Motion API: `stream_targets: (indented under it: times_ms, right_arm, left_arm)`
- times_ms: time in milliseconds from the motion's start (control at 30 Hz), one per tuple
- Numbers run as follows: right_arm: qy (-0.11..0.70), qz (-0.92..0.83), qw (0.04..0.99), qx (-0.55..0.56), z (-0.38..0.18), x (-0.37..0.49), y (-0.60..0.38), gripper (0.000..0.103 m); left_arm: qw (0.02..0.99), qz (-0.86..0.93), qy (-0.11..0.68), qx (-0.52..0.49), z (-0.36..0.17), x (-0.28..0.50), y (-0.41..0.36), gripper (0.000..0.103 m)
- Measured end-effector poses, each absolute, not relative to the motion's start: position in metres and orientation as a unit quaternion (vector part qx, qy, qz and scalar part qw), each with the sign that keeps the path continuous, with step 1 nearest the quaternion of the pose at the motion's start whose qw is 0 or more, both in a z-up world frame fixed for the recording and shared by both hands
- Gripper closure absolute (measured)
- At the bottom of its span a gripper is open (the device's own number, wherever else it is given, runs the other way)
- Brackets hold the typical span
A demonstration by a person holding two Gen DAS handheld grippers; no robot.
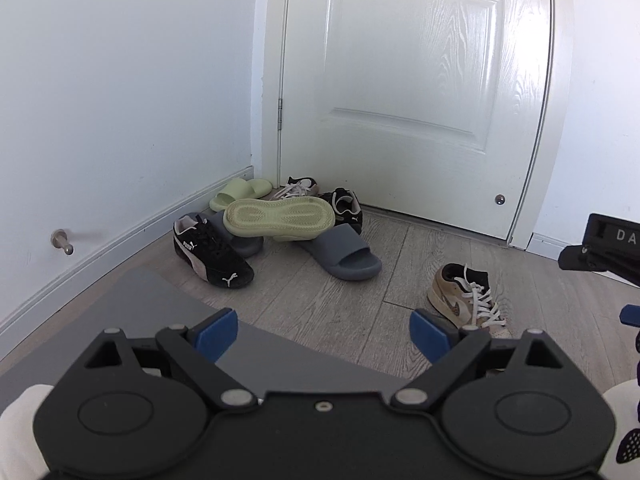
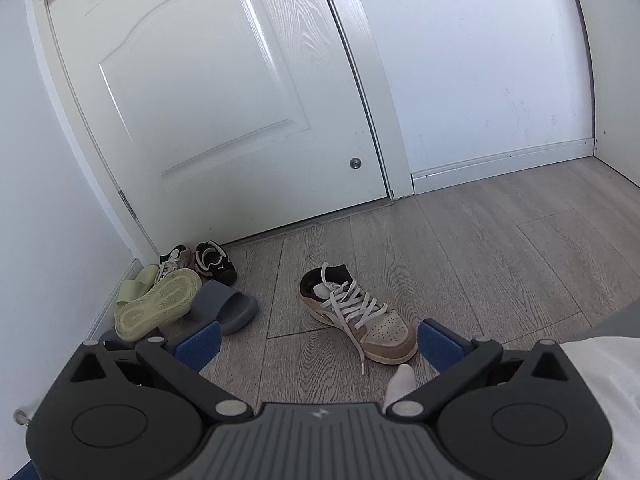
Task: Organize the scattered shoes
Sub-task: 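Lower the sneaker onto the open floor and open the left gripper, then reach the left gripper into the pile and grasp the second tan-and-white sneaker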
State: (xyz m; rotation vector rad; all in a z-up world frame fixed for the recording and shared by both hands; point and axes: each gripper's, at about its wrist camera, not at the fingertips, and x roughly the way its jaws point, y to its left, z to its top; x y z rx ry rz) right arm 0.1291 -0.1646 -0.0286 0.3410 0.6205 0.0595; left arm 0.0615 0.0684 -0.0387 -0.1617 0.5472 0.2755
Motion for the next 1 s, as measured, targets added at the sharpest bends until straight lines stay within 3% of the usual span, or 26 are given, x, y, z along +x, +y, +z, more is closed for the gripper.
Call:
stream_targets:
  times_ms: [300, 533, 600, 667, 767, 833, 1000]
  right_arm:
    - [0.276, 0.066, 0.954, 0.097, -0.060, 0.176, -0.152, 0.000]
    - [0.278, 0.132, 0.949, 0.073, -0.086, 0.255, -0.166, 0.000]
    - [0.280, 0.130, 0.948, 0.080, -0.081, 0.286, -0.172, 0.000]
    - [0.282, 0.147, 0.940, 0.127, -0.070, 0.311, -0.179, 0.000]
    - [0.270, 0.162, 0.931, 0.184, -0.058, 0.323, -0.182, 0.000]
    - [0.259, 0.154, 0.933, 0.196, -0.058, 0.318, -0.178, 0.000]
    - [0.234, 0.114, 0.953, 0.151, -0.084, 0.276, -0.149, 0.000]
  left_arm:
    - [0.949, 0.124, 0.269, -0.108, -0.083, 0.152, 0.083, 0.009]
    - [0.947, 0.044, 0.297, -0.113, -0.080, 0.348, 0.111, 0.012]
    - [0.942, 0.031, 0.327, -0.077, -0.068, 0.380, 0.110, 0.030]
    - [0.946, 0.061, 0.317, -0.016, -0.043, 0.390, 0.102, 0.028]
    - [0.962, 0.043, 0.267, -0.024, -0.027, 0.364, 0.106, 0.014]
    - [0.971, 0.006, 0.234, -0.049, -0.036, 0.345, 0.117, 0.012]
    - [0.958, 0.021, 0.267, -0.097, -0.083, 0.297, 0.146, 0.013]
